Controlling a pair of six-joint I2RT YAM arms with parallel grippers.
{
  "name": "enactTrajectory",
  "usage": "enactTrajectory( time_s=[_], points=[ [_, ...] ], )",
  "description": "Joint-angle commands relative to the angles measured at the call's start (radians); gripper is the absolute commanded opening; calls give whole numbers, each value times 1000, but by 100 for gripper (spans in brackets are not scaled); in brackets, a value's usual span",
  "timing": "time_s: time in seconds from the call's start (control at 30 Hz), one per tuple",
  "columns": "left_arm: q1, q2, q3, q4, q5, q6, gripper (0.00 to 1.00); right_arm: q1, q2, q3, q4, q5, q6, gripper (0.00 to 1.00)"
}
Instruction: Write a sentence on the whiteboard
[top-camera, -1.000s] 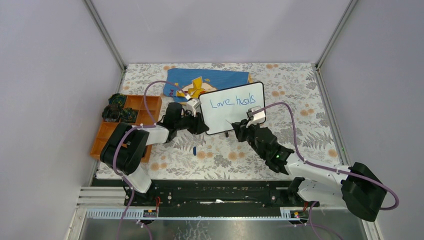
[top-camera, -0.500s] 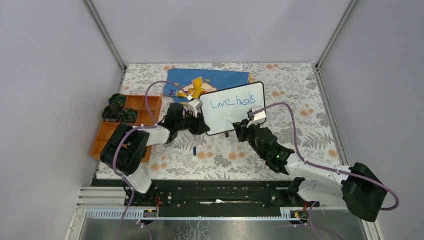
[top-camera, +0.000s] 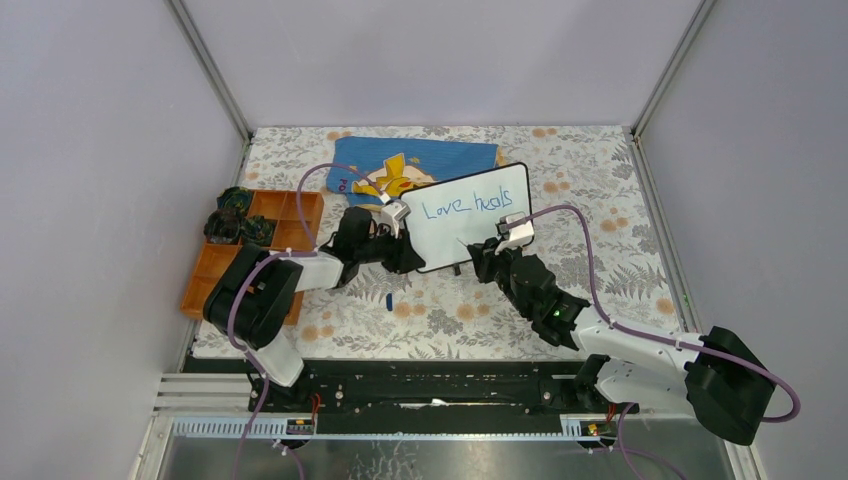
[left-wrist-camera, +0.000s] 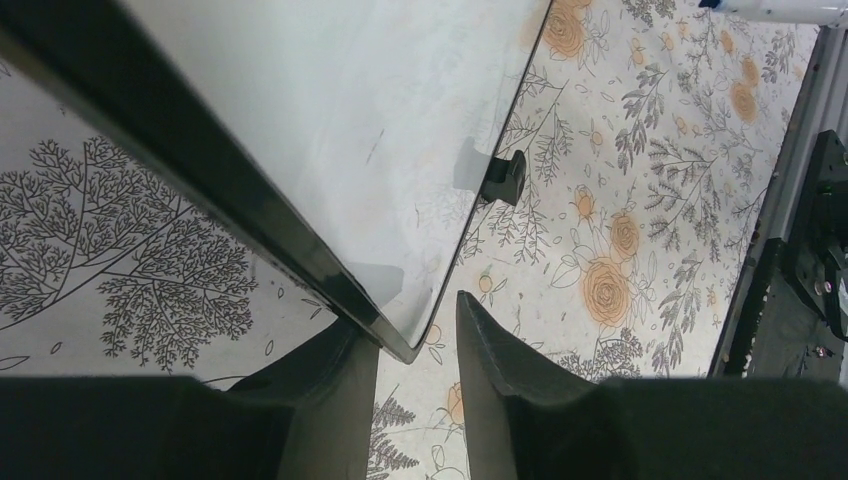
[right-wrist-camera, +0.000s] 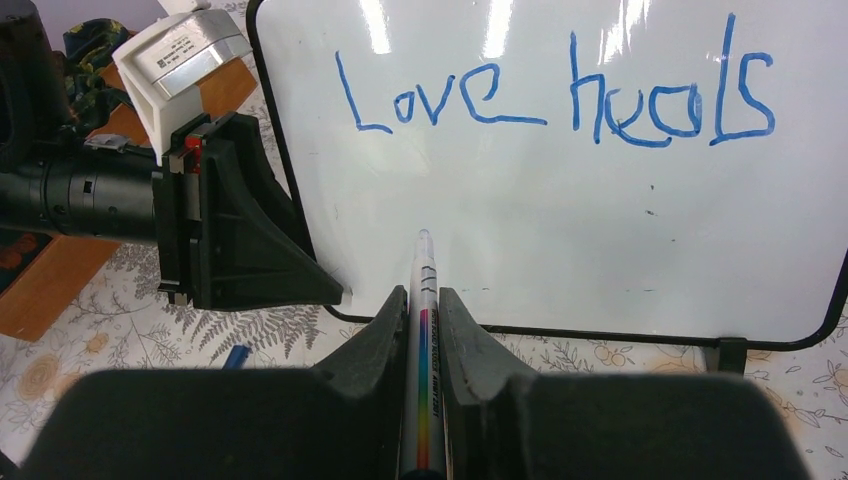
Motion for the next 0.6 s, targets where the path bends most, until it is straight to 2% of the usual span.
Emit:
enactTrajectory(
  time_s=[0.0,0.37,0.57],
  points=[
    [-13,19,29,74,35,-10,40,2,-12,3,25,33,-6,0],
    [-13,-22,19,71,-43,-17,49,2,-67,-10,-18,57,-19,0],
    [-13,-71,10,13,-162,-1,58,2,-177,-74,-76,99,-2,0]
  ],
)
